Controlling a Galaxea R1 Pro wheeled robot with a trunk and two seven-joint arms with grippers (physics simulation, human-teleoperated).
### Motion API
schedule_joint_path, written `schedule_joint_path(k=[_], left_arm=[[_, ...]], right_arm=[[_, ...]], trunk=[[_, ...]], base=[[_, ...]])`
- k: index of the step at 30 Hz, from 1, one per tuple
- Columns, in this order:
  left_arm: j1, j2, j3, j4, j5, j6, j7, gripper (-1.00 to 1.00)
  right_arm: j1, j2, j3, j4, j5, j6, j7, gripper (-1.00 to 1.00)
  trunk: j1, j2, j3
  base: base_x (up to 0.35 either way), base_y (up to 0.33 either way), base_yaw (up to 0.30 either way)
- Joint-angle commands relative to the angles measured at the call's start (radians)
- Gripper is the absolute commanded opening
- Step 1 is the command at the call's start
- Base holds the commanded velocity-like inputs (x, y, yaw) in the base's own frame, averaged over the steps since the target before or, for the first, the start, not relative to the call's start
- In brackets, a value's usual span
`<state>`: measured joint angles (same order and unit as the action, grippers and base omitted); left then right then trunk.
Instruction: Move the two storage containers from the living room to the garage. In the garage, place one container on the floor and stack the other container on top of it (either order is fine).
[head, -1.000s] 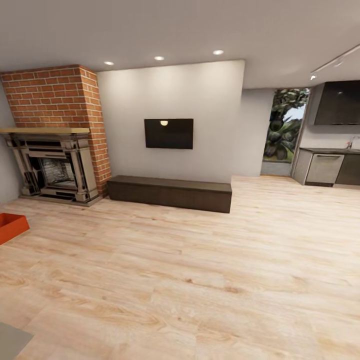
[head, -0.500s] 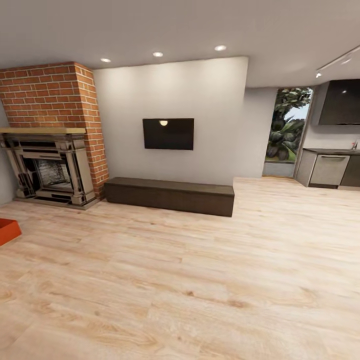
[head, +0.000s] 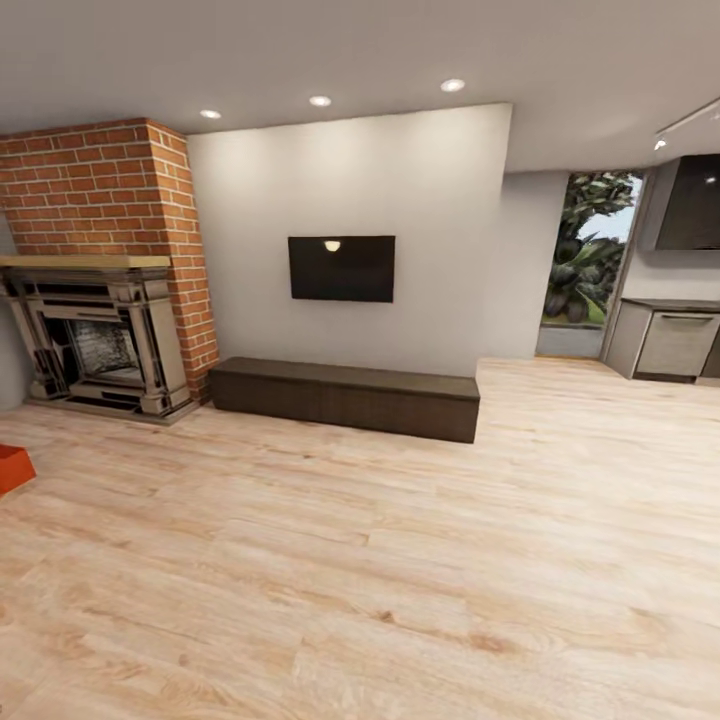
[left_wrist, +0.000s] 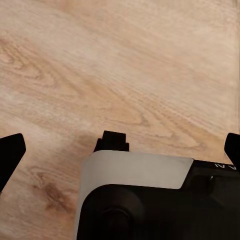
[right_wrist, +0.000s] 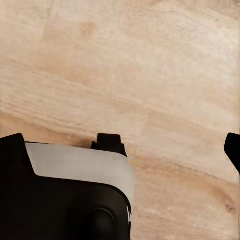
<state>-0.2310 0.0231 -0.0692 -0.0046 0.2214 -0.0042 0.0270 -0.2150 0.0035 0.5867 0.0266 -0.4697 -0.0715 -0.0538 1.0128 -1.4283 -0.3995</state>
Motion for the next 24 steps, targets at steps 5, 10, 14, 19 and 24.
schedule_joint_path(k=[5, 10, 14, 19, 24], left_arm=[[-0.001, 0.000, -0.008, 0.000, 0.009, 0.000, 0.002, 1.00], [-0.001, 0.000, -0.008, 0.000, 0.009, 0.000, 0.002, 1.00], [-0.001, 0.000, -0.008, 0.000, 0.009, 0.000, 0.002, 1.00], [-0.001, 0.000, -0.008, 0.000, 0.009, 0.000, 0.002, 1.00], [-0.001, 0.000, -0.008, 0.000, 0.009, 0.000, 0.002, 1.00]], right_arm=[[-0.001, 0.000, 0.008, 0.003, -0.009, -0.005, 0.000, 1.00], [-0.001, 0.000, 0.008, 0.003, -0.009, -0.005, 0.000, 1.00], [-0.001, 0.000, 0.008, 0.003, -0.009, -0.004, 0.000, 1.00], [-0.001, 0.000, 0.008, 0.003, -0.009, -0.005, 0.000, 1.00], [-0.001, 0.000, 0.008, 0.003, -0.010, -0.005, 0.000, 1.00]], trunk=[[0.001, -0.001, -0.001], [0.001, -0.001, -0.001], [0.001, -0.001, -0.001], [0.001, -0.001, -0.001], [0.001, -0.001, -0.001]], base=[[0.322, 0.000, 0.244], [0.322, 0.000, 0.264], [0.322, 0.000, 0.267], [0.322, 0.000, 0.267], [0.322, 0.000, 0.267]])
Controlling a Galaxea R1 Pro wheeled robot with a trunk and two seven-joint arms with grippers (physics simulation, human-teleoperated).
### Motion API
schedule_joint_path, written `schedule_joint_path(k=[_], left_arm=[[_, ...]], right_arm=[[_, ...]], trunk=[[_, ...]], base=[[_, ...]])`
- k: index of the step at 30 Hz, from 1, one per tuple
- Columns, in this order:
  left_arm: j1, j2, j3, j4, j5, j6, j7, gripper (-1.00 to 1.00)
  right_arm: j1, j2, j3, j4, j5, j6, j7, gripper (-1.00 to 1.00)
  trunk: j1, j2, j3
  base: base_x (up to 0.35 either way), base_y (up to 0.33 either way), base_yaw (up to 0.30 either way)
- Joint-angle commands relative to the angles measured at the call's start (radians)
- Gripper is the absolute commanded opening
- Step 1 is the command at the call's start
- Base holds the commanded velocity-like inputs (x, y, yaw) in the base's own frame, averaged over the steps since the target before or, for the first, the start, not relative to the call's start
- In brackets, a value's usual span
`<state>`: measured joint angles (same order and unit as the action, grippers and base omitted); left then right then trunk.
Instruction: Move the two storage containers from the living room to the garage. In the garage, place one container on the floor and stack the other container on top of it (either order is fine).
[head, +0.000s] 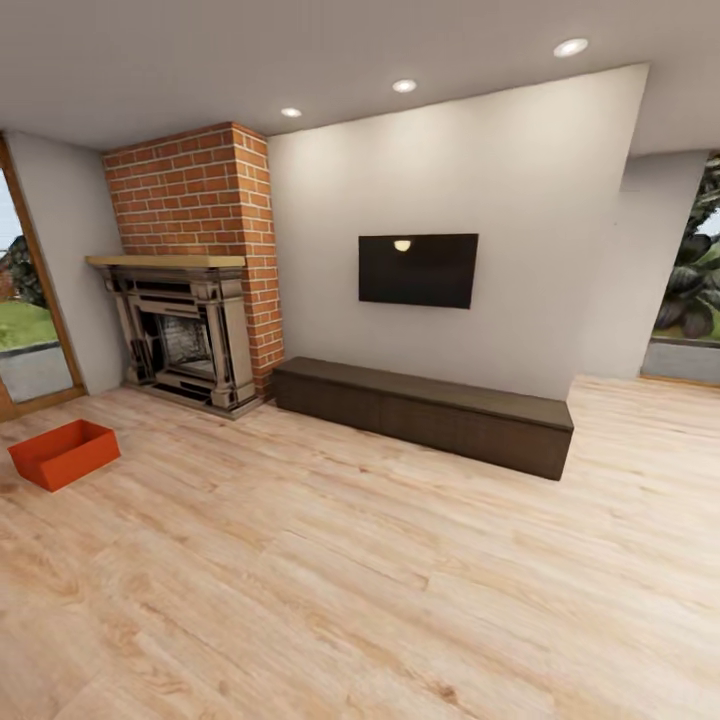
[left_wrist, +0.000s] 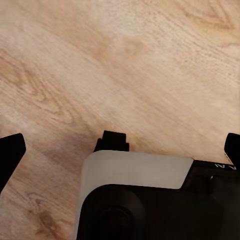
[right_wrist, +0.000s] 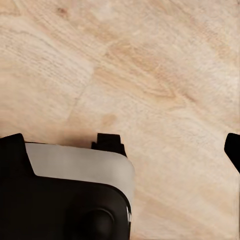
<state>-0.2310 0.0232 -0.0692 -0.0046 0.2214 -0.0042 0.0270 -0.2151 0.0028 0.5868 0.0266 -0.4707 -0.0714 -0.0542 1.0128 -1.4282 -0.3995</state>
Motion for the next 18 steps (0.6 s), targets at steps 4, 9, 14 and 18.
schedule_joint_path(k=[4, 9, 14, 18], left_arm=[[-0.001, 0.000, -0.008, 0.000, 0.009, 0.000, 0.002, 1.00], [-0.001, 0.000, -0.008, 0.000, 0.009, -0.001, 0.002, 1.00], [-0.001, 0.000, -0.008, 0.000, 0.009, -0.001, 0.002, 1.00], [-0.001, 0.000, -0.008, 0.000, 0.009, -0.001, 0.002, 1.00]], right_arm=[[-0.001, 0.000, 0.008, 0.003, -0.009, -0.005, 0.000, 1.00], [-0.001, 0.000, 0.008, 0.003, -0.009, -0.005, 0.000, 1.00], [-0.001, 0.001, 0.008, 0.003, -0.009, -0.005, 0.000, 1.00], [0.000, 0.001, 0.008, 0.003, -0.009, -0.005, 0.000, 1.00]], trunk=[[0.001, -0.001, -0.001], [0.001, -0.001, -0.001], [0.001, -0.001, -0.001], [0.001, -0.001, -0.001]], base=[[0.322, 0.000, 0.267], [0.322, 0.000, 0.267], [0.322, 0.000, 0.267], [0.322, 0.000, 0.267]])
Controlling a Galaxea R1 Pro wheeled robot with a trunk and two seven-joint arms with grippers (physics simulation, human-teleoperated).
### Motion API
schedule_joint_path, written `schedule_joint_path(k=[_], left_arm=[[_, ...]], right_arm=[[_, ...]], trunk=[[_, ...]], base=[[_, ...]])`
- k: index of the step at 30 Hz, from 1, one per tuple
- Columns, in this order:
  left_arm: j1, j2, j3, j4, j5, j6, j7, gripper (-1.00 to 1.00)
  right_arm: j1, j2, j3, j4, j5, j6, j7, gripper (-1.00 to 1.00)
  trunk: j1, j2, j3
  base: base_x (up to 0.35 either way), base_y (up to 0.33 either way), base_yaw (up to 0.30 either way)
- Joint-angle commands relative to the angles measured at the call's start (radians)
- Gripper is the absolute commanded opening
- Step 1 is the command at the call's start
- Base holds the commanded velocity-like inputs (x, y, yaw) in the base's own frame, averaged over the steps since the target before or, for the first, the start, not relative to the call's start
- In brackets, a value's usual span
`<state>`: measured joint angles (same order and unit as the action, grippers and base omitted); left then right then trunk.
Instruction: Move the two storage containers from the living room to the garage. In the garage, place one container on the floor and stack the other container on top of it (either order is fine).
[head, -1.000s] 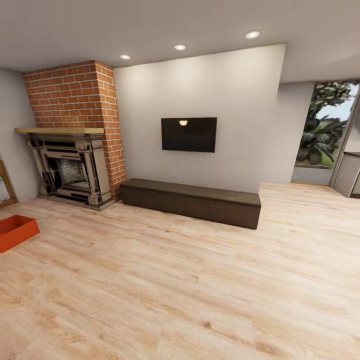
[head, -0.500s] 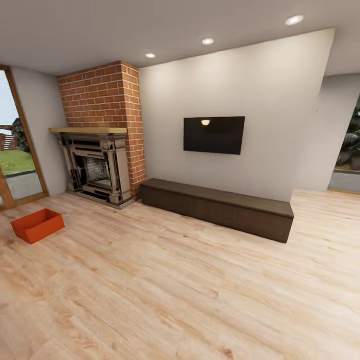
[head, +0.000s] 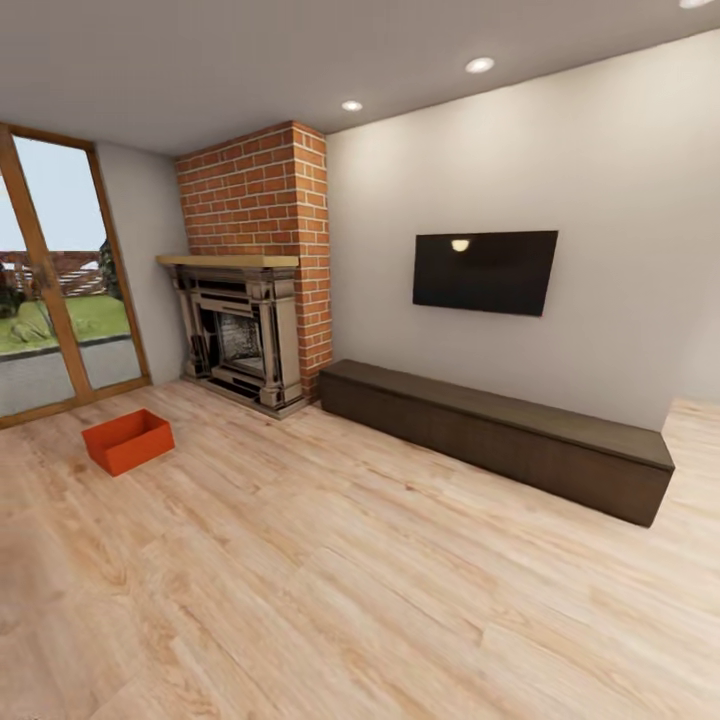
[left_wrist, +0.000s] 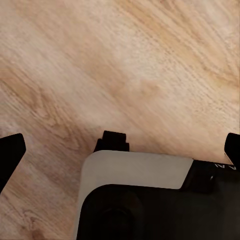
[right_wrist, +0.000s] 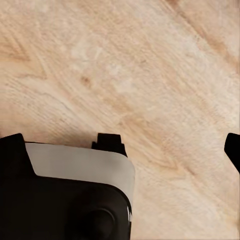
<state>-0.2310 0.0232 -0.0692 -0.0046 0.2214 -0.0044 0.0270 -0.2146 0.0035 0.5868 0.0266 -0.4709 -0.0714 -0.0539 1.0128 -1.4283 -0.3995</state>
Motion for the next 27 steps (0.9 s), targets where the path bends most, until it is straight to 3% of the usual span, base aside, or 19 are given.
schedule_joint_path(k=[1, 27], left_arm=[[-0.001, 0.000, -0.008, 0.000, 0.009, 0.000, 0.002, 1.00], [-0.001, 0.000, -0.008, 0.000, 0.009, -0.001, 0.002, 1.00]], right_arm=[[-0.001, 0.001, 0.008, 0.003, -0.009, -0.005, 0.000, 1.00], [-0.001, 0.000, 0.008, 0.003, -0.010, -0.005, 0.000, 1.00]], trunk=[[0.001, -0.001, -0.001], [0.001, -0.001, -0.001]], base=[[0.322, 0.000, 0.267], [0.322, 0.000, 0.266]])
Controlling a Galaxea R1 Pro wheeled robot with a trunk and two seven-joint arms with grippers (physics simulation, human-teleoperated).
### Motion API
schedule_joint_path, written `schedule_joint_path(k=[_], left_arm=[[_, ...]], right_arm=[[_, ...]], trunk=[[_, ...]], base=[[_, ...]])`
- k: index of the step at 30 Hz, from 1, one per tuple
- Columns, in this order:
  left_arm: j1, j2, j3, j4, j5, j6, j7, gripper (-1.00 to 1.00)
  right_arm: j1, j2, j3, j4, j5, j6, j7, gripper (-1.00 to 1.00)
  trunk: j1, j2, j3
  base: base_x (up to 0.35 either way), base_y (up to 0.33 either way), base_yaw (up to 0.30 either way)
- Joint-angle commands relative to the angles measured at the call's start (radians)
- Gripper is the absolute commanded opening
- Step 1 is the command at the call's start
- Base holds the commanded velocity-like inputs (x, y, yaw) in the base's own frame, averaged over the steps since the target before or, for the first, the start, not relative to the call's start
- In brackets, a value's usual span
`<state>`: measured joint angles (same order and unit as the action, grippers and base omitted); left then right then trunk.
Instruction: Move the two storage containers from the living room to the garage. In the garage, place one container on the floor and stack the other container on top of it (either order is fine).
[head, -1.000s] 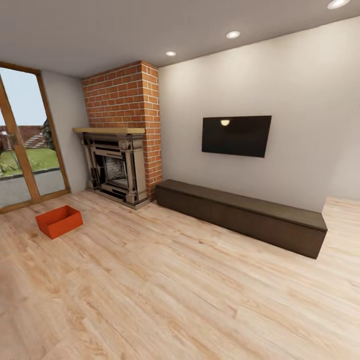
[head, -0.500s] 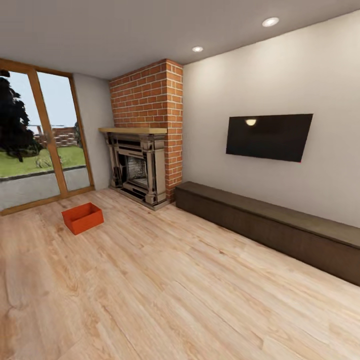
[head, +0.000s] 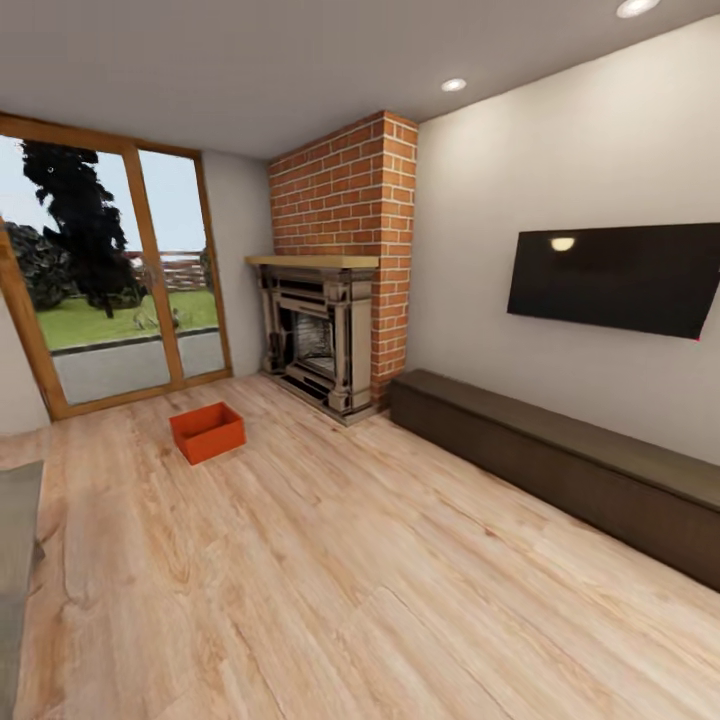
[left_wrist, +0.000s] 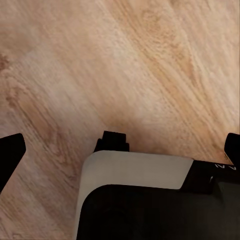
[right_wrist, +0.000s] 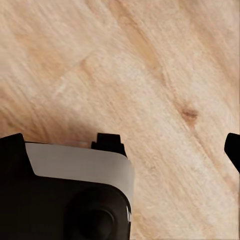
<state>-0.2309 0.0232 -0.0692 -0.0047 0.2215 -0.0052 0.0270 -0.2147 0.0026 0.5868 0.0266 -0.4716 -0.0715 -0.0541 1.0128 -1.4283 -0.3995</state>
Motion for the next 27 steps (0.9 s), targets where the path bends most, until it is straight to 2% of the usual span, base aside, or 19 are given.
schedule_joint_path(k=[1, 27], left_arm=[[-0.001, 0.000, -0.008, 0.000, 0.009, -0.001, 0.002, 1.00], [-0.001, 0.000, -0.008, 0.000, 0.009, -0.001, 0.002, 1.00]], right_arm=[[-0.001, 0.000, 0.008, 0.003, -0.010, -0.005, 0.000, 1.00], [-0.001, 0.001, 0.008, 0.003, -0.009, -0.005, 0.000, 1.00]], trunk=[[0.001, -0.001, -0.001], [0.001, -0.001, -0.001]], base=[[0.322, 0.000, 0.135], [0.322, 0.000, 0.007]])
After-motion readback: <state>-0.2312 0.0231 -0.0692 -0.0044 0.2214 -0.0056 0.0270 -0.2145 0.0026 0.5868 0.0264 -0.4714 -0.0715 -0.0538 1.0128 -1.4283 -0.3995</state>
